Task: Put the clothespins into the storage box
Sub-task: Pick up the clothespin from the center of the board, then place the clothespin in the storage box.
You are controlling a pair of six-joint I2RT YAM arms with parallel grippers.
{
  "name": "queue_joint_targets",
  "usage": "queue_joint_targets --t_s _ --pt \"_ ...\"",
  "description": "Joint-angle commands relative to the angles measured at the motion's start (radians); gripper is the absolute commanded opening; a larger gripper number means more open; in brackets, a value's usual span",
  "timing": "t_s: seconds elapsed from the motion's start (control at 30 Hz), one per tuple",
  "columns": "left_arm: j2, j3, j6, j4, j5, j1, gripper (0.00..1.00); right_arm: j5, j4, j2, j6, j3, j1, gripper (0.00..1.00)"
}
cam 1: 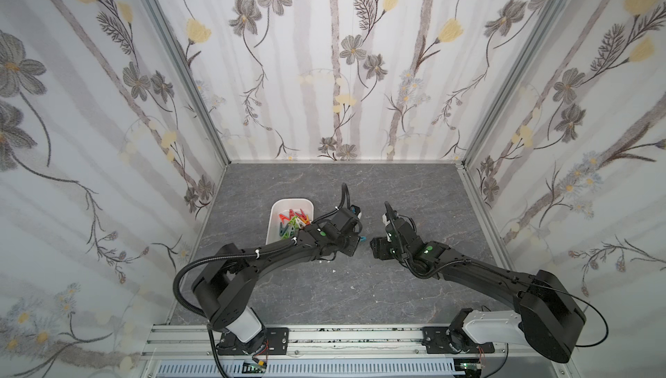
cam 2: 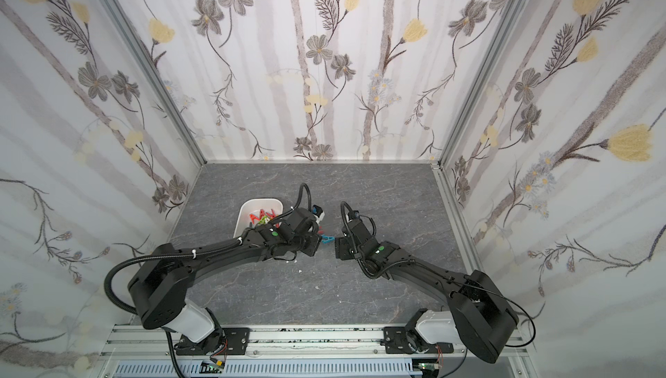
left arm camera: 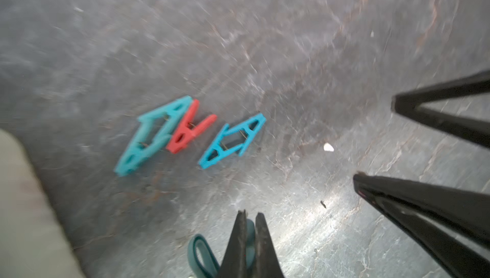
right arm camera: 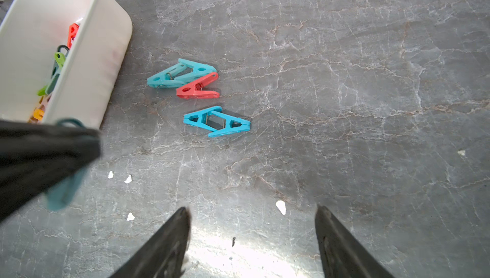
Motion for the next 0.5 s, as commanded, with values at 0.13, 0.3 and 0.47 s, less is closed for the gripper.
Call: queue_joint_targets --t_s 0.13,0.3,0.47 --pt "-0.197 -0.148 -0.106 0.055 -0.051 0.31 0.01 -0.011 0.027 0.078 0.011 0.081 0.043 0.75" --pt "-0.195 -0.162 -0.084 0.117 -0.062 0.43 0.04 -0.019 0.025 0.11 0.01 0.119 0.087 0.75" --pt "-0.127 -0.119 -0.05 0.071 -0.122 0.442 0.41 -0.009 0.02 0.101 0.011 0.119 0.089 0.75"
